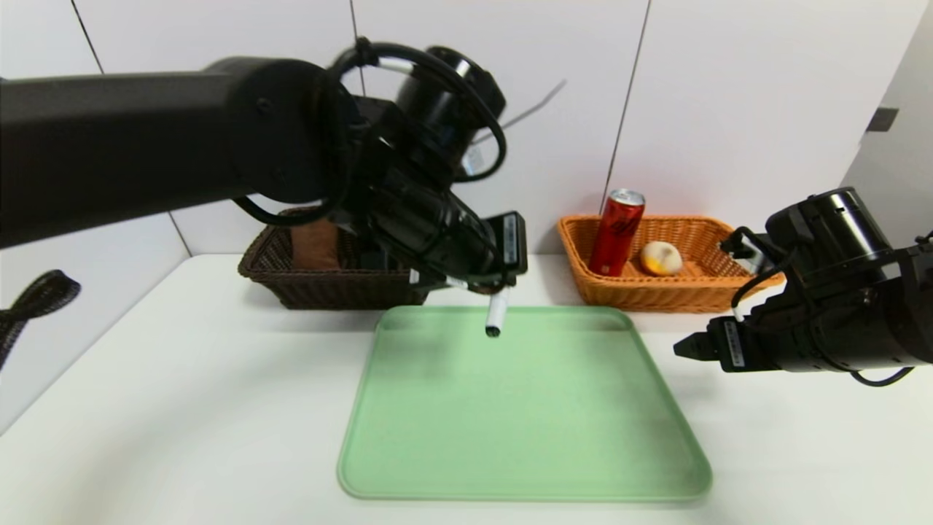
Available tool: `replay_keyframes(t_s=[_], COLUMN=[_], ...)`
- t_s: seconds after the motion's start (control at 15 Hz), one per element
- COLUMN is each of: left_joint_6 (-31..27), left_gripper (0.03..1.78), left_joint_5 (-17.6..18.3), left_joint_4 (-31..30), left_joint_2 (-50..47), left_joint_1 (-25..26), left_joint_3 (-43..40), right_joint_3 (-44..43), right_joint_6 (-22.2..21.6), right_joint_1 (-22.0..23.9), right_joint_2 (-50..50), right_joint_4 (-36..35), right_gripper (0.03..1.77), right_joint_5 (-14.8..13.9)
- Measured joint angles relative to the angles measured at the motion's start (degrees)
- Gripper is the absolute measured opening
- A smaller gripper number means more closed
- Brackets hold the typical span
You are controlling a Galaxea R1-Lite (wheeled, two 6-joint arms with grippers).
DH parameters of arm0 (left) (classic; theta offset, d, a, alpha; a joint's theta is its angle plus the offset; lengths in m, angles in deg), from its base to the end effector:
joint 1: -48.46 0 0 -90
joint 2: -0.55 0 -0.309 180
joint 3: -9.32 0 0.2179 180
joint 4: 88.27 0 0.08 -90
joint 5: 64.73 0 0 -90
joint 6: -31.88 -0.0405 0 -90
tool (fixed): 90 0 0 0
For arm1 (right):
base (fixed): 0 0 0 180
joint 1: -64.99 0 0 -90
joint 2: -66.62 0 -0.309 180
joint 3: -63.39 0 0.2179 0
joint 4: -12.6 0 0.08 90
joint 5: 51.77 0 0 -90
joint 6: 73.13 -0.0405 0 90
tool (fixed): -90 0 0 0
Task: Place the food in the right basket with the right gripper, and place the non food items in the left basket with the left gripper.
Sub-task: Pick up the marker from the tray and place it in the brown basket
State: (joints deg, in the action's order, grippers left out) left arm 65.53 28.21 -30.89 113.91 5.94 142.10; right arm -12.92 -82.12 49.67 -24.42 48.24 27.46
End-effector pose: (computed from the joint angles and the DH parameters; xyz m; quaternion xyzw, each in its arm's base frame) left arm 0.3104 -0.2874 0.2820 -0.1471 0.3987 -0.2612 0.8667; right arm 0.2843 0.0700 0.1613 -0.0249 0.4161 0.0033 0.9090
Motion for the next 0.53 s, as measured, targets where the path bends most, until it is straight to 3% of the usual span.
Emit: replay_keyframes(t_s=[0.27,0.53], left_joint_6=[1.9,13.4], left_gripper=[0.17,0.17], left_joint_5=[-0.7,-0.7], left_joint_4=[-8.1,-9.7], left_joint_2=[-3.6,-2.1], left_joint_1=[9.8,19.5], left_joint_3=[0.0,0.0], right_joint_3=[-0.1,-0.2], right_joint_6=[-0.2,-0.1], right_joint_1=[0.1,0.0], right_joint_2=[-0.3,-0.8], right_joint_4=[-0.1,-0.1], right_gripper=[1.71,1.71], right_joint_5=[0.0,0.0])
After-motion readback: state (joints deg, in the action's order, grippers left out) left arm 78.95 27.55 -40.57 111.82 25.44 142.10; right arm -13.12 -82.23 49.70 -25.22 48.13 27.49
